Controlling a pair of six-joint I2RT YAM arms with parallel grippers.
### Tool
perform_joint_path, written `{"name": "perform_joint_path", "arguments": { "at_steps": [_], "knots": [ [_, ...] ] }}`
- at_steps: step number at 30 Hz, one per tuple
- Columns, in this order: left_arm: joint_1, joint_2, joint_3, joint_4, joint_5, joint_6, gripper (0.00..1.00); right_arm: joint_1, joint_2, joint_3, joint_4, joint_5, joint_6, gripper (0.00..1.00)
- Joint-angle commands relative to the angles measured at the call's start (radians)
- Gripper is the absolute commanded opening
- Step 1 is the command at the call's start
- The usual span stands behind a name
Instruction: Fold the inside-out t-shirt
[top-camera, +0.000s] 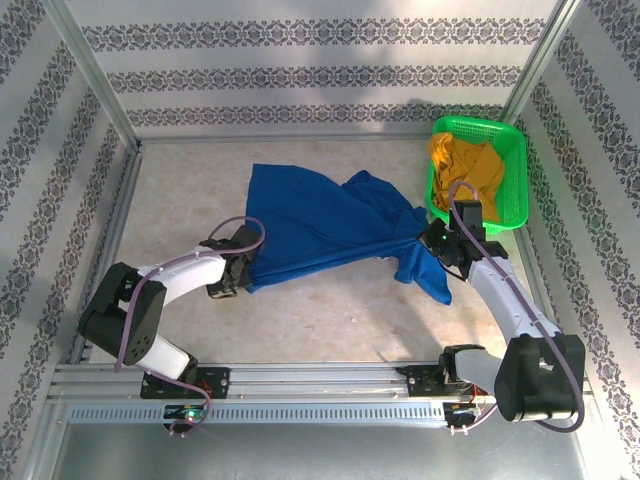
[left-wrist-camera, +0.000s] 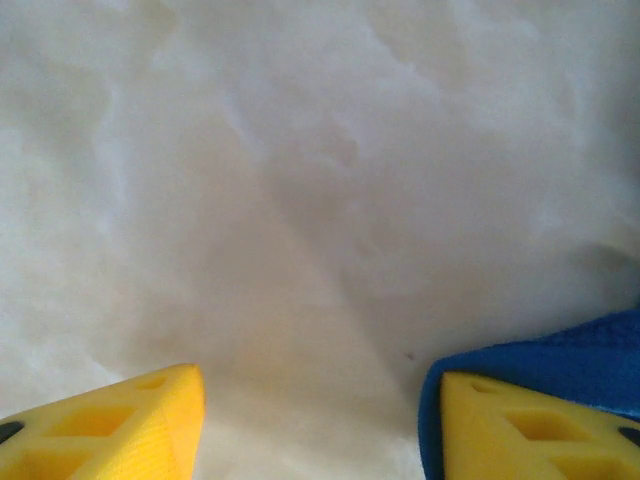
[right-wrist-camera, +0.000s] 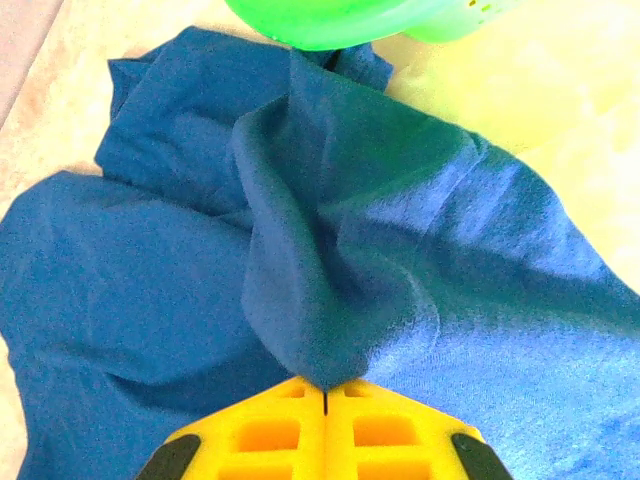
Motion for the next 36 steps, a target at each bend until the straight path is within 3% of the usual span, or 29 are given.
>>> {"name": "perform_joint_path", "arguments": {
  "at_steps": [1, 6, 10, 15, 20, 24, 30, 36],
  "knots": [
    [0.06, -0.04, 0.002, -0.061, -0.063, 0.065, 0.62, -0.02, -0.03, 0.011, -0.003, 0.031, 0.005, 0.0],
    [0.188, -0.152, -0.03, -0.074, -0.011, 0.088, 0.62, -0.044, -0.067, -0.013, -0.016, 0.063, 0.014, 0.0],
    [0.173, -0.253, -0.002, -0.088, 0.082, 0.078, 0.62, -0.047, -0.044, -0.001, -0.012, 0.015, 0.0, 0.0],
    [0.002, -0.296, 0.039, -0.107, 0.15, -0.006, 0.62, -0.035, -0.035, -0.027, 0.002, -0.005, 0.003, 0.0],
    [-0.198, -0.234, 0.034, -0.036, 0.207, -0.163, 0.61, -0.029, -0.022, -0.047, 0.003, -0.014, -0.011, 0.0],
    [-0.267, -0.172, 0.021, 0.066, 0.244, -0.251, 0.61, -0.02, -0.016, -0.044, 0.0, -0.009, -0.03, 0.0],
    [-0.347, -0.085, 0.038, 0.134, 0.208, -0.398, 0.61, -0.014, -0.031, -0.047, -0.018, -0.02, -0.042, 0.0],
    [-0.418, 0.017, 0.105, 0.096, 0.134, -0.527, 0.57, -0.014, -0.031, -0.032, -0.033, -0.053, -0.049, 0.0]
  ]
}}
